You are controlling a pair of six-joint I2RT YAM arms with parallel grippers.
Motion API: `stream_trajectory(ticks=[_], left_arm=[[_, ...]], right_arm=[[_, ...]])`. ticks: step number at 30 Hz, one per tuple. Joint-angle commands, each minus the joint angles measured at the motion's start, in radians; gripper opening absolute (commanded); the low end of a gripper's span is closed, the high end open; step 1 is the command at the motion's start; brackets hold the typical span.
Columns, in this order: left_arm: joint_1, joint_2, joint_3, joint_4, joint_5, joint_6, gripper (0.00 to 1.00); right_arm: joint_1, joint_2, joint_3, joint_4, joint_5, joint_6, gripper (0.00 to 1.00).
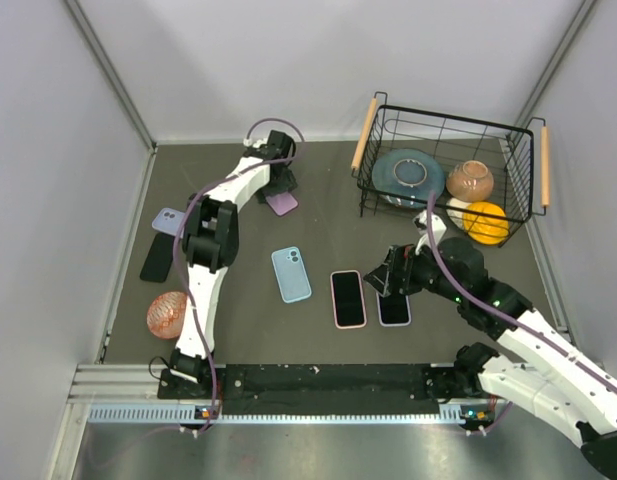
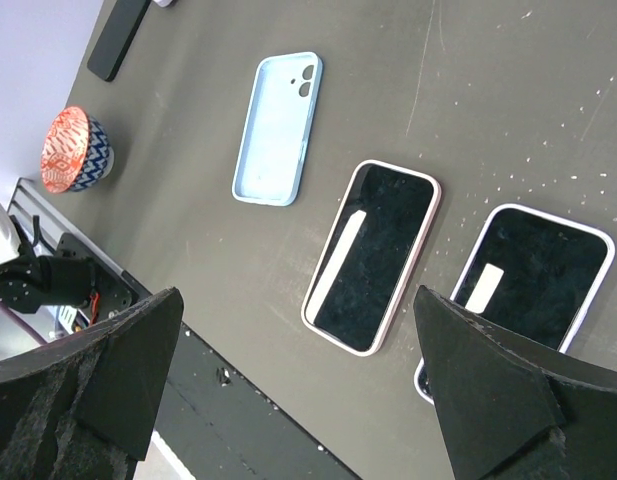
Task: Put the phone into the phone case
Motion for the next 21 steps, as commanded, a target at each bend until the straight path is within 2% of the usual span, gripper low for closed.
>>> stream_trajectory(ticks=[1,8,14,16,17,21], left_arm=[[0.014,-0.055,-0.075,-0.108,-0.007,0.043,0.7],[0.035,-0.095,-0.156,-0.119,0.011,0.088,0.69],[0.037,-0.104,-0.191,-0.135,0.092,0.103,0.69],[0.037,-0.107,-0.2,-0.136,0.111,0.111,0.73],[0.035,-0.11,-0.2,-0.135,0.109,0.114,0.81],[0.035,-0.106,-0.2,-0.136,0.097,0.127,0.92]], right_arm=[[0.009,-0.048,0.056,-0.017,0.019,0.004,0.98],[0.009,-0.048,0.048,-0.017,0.019,0.006,0.98],[0.009,-0.082,0.044,-0.021,0.013,0.026,0.98],[0.008,-0.103,0.026,-0.021,0.022,0.039,0.98],[0.009,-0.116,0.018,-0.021,0.023,0.042,0.98],[0.009,-0.145,-0.001,-0.021,0.017,0.056,0.98]])
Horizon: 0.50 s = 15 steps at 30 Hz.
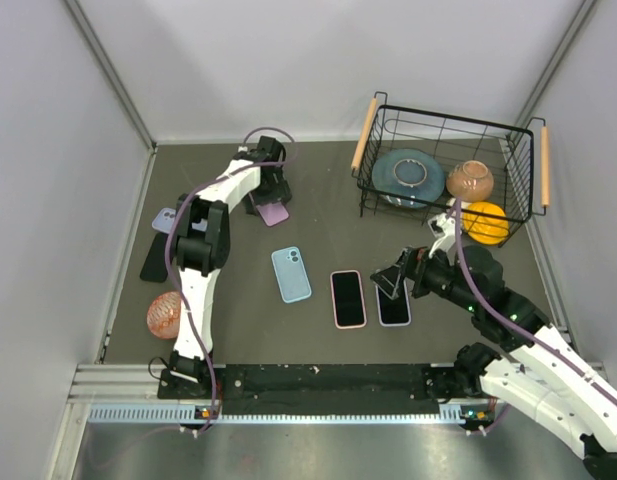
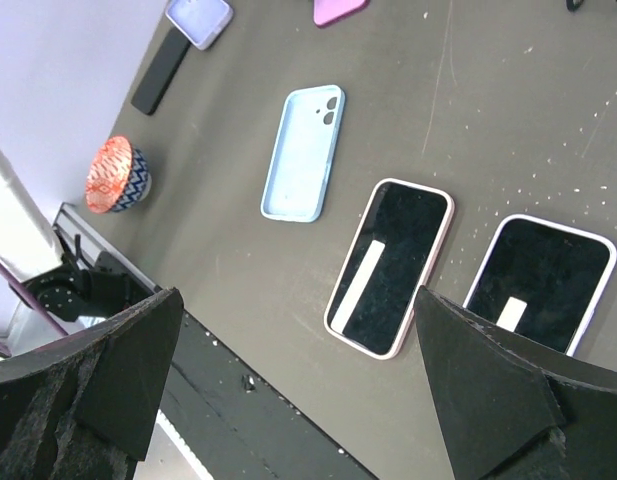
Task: Put the phone into the phone case
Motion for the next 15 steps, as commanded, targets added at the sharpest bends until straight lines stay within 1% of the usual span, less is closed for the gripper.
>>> stream_trajectory(ticks=[1,3,5,9,12,13,15], left_arm=[[0.003,0.0,-0.032,-0.113,0.009,0.046,0.93],[0.003,0.005,-0.012,-0.127,0.004,0.046,0.95],[0.005,0.02,0.005,-0.147,0.003,0.043,0.94],[0.006,0.029,0.028,-0.159,-0.008,0.04,0.88],[0.006,0.028,0.023,-0.159,-0.004,0.043,0.75],[0.006,0.026,0.02,-0.159,0.007,0.045,0.67],[0.006,0.016,0.002,-0.149,0.027,0.051,0.6]], right_arm=[[0.008,-0.029,0.002,0.017,0.0,0.019,0.98],[0.008,-0.028,0.014,0.002,0.001,0.011,0.98],[0.008,-0.026,0.028,-0.005,0.014,0.005,0.98],[0.008,-0.028,0.031,-0.005,0.023,0.011,0.98],[0.008,-0.026,0.025,-0.005,0.023,0.015,0.98],[0.008,-0.029,0.022,-0.005,0.024,0.017,0.98],[0.009,-0.028,0.019,-0.003,0.028,0.022,0.98]])
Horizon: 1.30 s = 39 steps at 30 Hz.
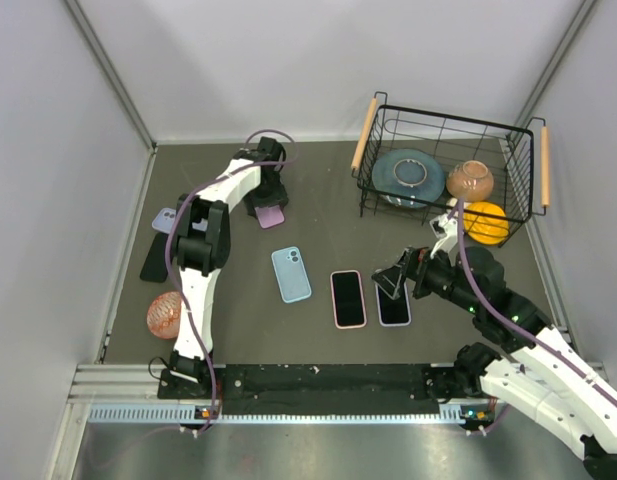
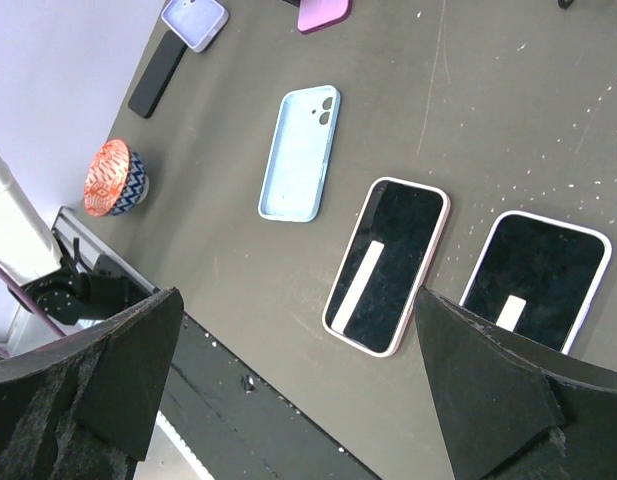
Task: Put the phone into the phone case
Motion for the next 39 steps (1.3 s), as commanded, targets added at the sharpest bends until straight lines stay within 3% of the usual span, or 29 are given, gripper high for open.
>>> stream_trajectory(ticks=[1,15,16,23,31,39], left_arm=[[0.007,0.006,-0.021,-0.063,0.038,0.023,0.58],[0.007,-0.253,-0.369,0.206,0.325,0.074,0.09],[0.007,-0.266,-0.38,0.215,0.334,0.077,0.0],[0.009,-0.372,-0.487,0.287,0.417,0.089,0.0],[0.007,-0.51,-0.569,0.327,0.436,0.106,0.0],[0.003,-0.662,-0.744,0.472,0.592,0.062,0.0]], right_arm=[[0.009,-0.005,0.017,0.013,0.016,0.017,0.98],[0.009,0.069,0.031,0.061,-0.007,0.098,0.93],[0.009,0.081,0.036,0.065,-0.005,0.104,0.92],[0.008,0.161,0.051,0.124,0.002,0.166,0.88],[0.009,0.294,0.145,0.199,0.021,0.178,0.74],[0.008,0.475,0.201,0.326,0.018,0.212,0.7]])
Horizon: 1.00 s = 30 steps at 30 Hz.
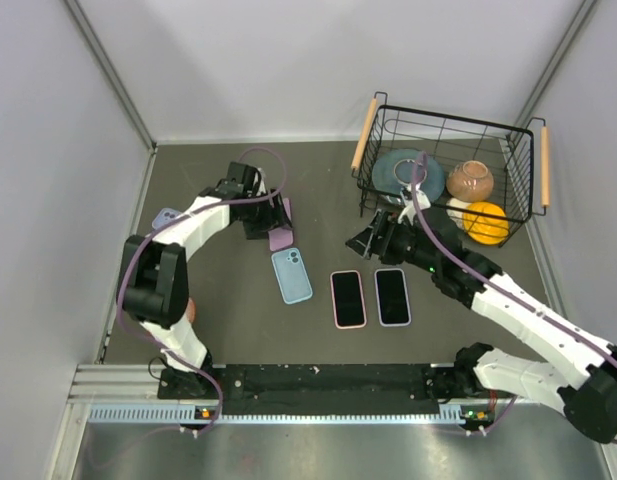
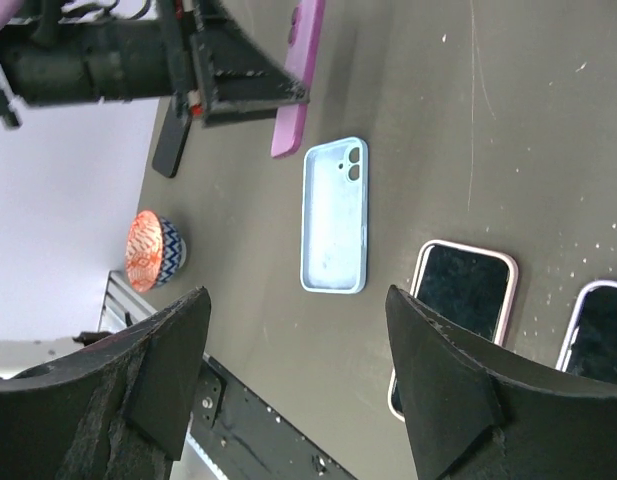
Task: Put the phone into the phone case
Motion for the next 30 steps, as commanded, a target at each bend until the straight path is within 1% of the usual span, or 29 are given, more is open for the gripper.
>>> stream_trajectory(ticks=[1,4,5,6,7,9,12,14,16,25,29,30], left_arm=[[-0.009,-0.122,-0.131,0.161,0.143,-0.034,0.0],[-0.021,-0.181,-0.225,0.235,0.201,-0.059,0.0],[-0.03,-0.21,-0.248,0.256,0.217,-0.069,0.0],[-0.036,-0.223,-0.269,0.29,0.23,-0.075,0.0],[-0.042,-0.235,-0.308,0.306,0.255,-0.083,0.0],[-0.058,-0.272,-0.343,0.329,0.266,-0.101,0.0],[-0.07,-0.329,-0.42,0.398,0.286,-0.137,0.0],[-0.075,-0.362,-0.46,0.436,0.301,-0.154,0.0],[-0.076,-0.378,-0.475,0.439,0.304,-0.154,0.0],[-0.076,-0.401,-0.494,0.453,0.339,-0.151,0.0],[-0.075,-0.41,-0.495,0.45,0.329,-0.14,0.0],[-0.076,-0.412,-0.495,0.45,0.326,-0.141,0.0]], right_arm=[[0.009,0.112,0.066,0.121,0.004,0.033,0.7],[0.016,0.181,0.089,0.175,0.0,0.053,0.64],[0.022,0.232,0.099,0.189,0.0,0.055,0.62],[0.025,0.256,0.115,0.198,-0.008,0.064,0.56],[0.029,0.287,0.126,0.232,-0.011,0.067,0.54],[0.046,0.362,0.158,0.247,-0.019,0.075,0.47],[0.068,0.452,0.197,0.269,-0.014,0.084,0.41],[0.08,0.49,0.214,0.278,-0.013,0.082,0.4],[0.092,0.537,0.237,0.278,-0.013,0.086,0.39],[0.128,0.645,0.3,0.258,-0.005,0.096,0.38],[0.144,0.663,0.307,0.255,0.004,0.098,0.31],[0.144,0.666,0.309,0.255,0.006,0.101,0.27]])
